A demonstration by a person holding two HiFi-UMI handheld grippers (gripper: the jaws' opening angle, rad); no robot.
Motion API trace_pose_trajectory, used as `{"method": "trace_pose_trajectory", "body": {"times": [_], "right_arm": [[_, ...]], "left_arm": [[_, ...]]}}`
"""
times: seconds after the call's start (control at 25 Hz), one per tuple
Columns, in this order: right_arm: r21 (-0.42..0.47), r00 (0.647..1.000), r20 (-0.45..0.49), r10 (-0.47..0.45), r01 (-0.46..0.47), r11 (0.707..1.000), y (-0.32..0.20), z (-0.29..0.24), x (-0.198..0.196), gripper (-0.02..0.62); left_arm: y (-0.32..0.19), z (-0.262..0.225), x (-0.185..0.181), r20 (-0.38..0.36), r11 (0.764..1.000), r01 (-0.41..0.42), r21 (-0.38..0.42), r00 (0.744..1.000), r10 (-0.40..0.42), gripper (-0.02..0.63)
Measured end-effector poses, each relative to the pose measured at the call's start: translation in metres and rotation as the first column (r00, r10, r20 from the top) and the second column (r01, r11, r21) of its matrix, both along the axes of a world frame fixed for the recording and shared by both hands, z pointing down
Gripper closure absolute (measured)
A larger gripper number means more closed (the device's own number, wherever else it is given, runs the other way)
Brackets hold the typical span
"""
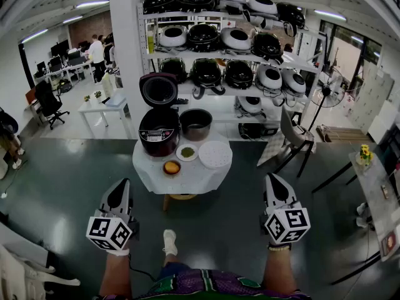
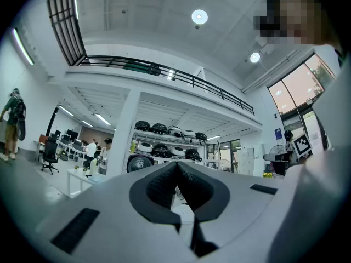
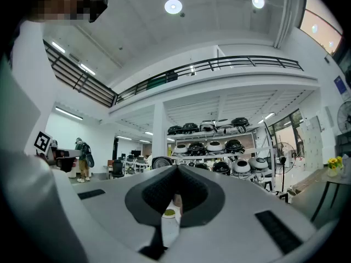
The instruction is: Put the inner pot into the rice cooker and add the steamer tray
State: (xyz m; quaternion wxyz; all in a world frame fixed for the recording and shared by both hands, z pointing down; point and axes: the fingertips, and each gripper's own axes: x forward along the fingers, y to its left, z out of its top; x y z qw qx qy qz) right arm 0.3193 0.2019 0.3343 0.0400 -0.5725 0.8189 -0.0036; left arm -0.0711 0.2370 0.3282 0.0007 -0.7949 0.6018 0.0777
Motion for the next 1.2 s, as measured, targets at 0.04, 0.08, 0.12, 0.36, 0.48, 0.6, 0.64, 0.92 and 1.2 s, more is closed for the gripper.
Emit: {"method": "trace_pose_trajectory", "body": {"times": [0.04, 0.08, 0.12, 0.36, 0.48, 0.6, 0.64, 0.92, 1.2], "right_arm": [[-0.002, 1.000, 0.004, -0.002, 0.002, 1.000, 0.002, 0.001, 0.001, 0.591], [-0.003, 1.000, 0.007, -0.003, 0.003, 1.000, 0.004, 0.003, 0.001, 0.592], [-0.004, 1.000, 0.009, -0.004, 0.004, 1.000, 0.005, 0.004, 0.002, 0.591], [-0.001, 1.000, 0.015, -0.009, 0.009, 1.000, 0.005, 0.002, 0.000, 0.591], [-0.001, 1.000, 0.014, -0.017, 0.018, 1.000, 0.003, 0.003, -0.003, 0.591], [-0.004, 1.000, 0.016, -0.022, 0.022, 1.000, 0.000, 0.005, -0.005, 0.591], [-0.005, 1.000, 0.017, -0.022, 0.022, 1.000, 0.000, 0.005, -0.006, 0.591], [-0.021, 0.999, 0.045, -0.029, 0.030, 0.999, -0.008, 0.011, -0.014, 0.591], [-0.024, 0.999, 0.041, -0.035, 0.036, 0.999, -0.037, 0.014, -0.028, 0.589]], "left_arm": [[0.002, 0.001, 0.001, 0.002, 1.000, 0.001, -0.002, 1.000, -0.001, 0.584], [0.005, 0.002, 0.001, 0.003, 1.000, 0.001, -0.004, 1.000, -0.001, 0.584], [0.007, 0.003, 0.002, 0.004, 1.000, 0.002, -0.005, 1.000, -0.002, 0.584], [0.011, 0.003, 0.001, -0.013, 1.000, 0.000, -0.012, 1.000, 0.000, 0.584], [0.011, 0.005, -0.001, -0.080, 0.999, -0.019, -0.025, 0.997, 0.017, 0.584], [0.009, 0.008, -0.001, -0.072, 0.999, -0.015, -0.030, 0.997, 0.013, 0.584], [0.009, 0.008, -0.001, -0.067, 0.999, -0.016, -0.031, 0.998, 0.013, 0.584], [0.003, 0.012, -0.006, -0.065, 0.999, -0.018, -0.035, 0.998, 0.016, 0.584], [-0.023, 0.017, -0.020, -0.036, 0.999, -0.013, -0.034, 0.999, 0.012, 0.584]]}}
